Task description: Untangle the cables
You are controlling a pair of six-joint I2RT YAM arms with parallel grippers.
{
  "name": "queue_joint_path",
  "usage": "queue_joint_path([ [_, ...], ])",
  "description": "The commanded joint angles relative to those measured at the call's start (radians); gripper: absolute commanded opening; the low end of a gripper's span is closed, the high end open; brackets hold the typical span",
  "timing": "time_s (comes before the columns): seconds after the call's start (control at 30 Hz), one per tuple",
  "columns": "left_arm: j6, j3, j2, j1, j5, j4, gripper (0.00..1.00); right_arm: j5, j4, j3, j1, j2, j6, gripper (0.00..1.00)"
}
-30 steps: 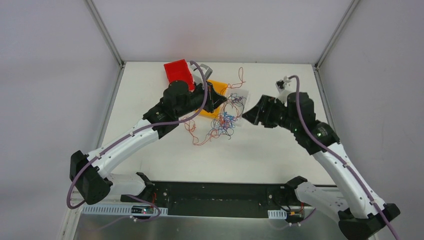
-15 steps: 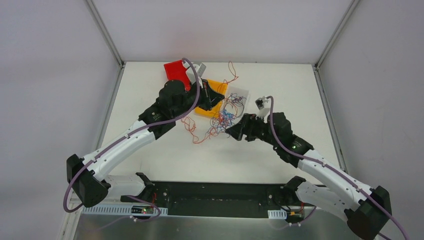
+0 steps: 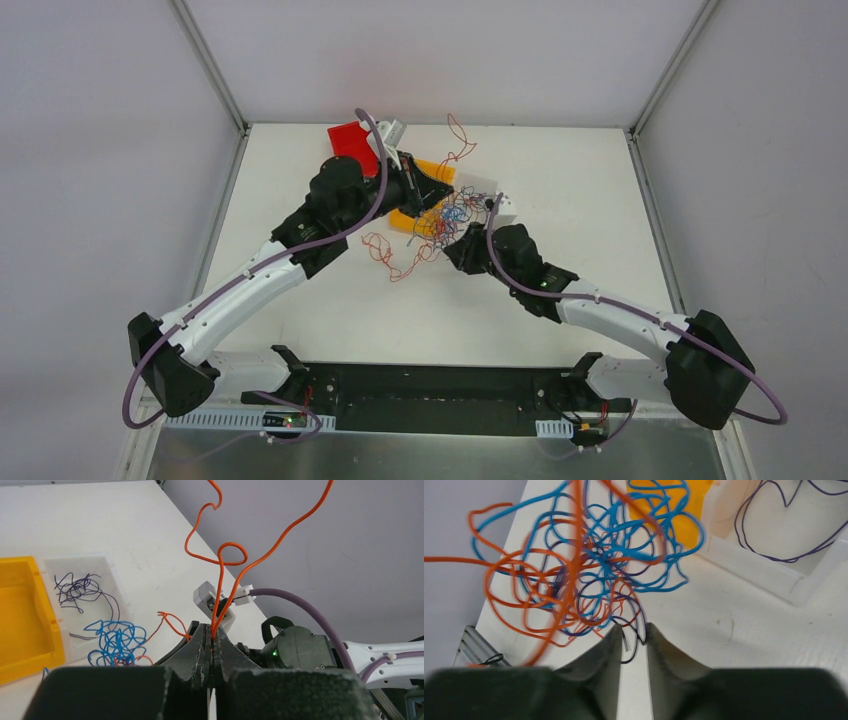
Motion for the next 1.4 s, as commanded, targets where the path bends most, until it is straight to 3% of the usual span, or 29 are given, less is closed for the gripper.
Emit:
queue_joint_path([
  [0.0,-0.03,0.022,-0.048,0.013,0.027,0.104,0.0,0.144,0.125,0.013,0.006,-0.001,0.041,0.12],
  [0.07,-0.017,0.039,-0.057,0.032,0.014,0.065,0.0,0.17,0.125,-0.011,0.005,-0.016,0.055,0.0],
  [0.27,0.081,0.088,-0.122,0.098,-0.07,-0.064,0.0,0.234,-0.008,-0.084,0.004,-0.093,0.095,0.0],
  [0.43,0.244,0.151,-0.17,0.108,-0.191,-0.186,0.0,0.385,-0.205,-0.187,-0.004,-0.204,0.206,0.0],
  [0.57,0.467,0.187,-0.221,0.108,-0.437,-0.279,0.0,0.509,-0.469,-0.237,-0.068,-0.313,0.375,0.0],
  [0.67,0.56,0.17,-0.265,0.109,-0.61,-0.288,0.0,0.552,-0.604,-0.263,-0.132,-0.395,0.479,0.0],
  [0.83,0.622,0.153,-0.301,0.109,-0.849,-0.315,0.0,0.535,-0.661,-0.277,-0.2,-0.478,0.542,0.0],
  [1.03,0.584,0.117,-0.343,0.109,-0.784,-0.316,0.0,0.517,-0.683,-0.213,-0.203,-0.465,0.454,0.0],
  [1.13,0.612,0.122,-0.344,0.108,-0.865,-0.329,0.0,0.569,-0.725,-0.19,-0.203,-0.485,0.453,0.0],
  [1.27,0.78,0.147,-0.353,0.11,-1.118,-0.314,0.0,0.581,-0.823,-0.189,-0.294,-0.507,0.55,0.0],
  [1.37,1.039,0.117,-0.383,0.114,-1.26,-0.131,0.0,0.595,-0.914,-0.19,-0.367,-0.495,0.661,0.0],
])
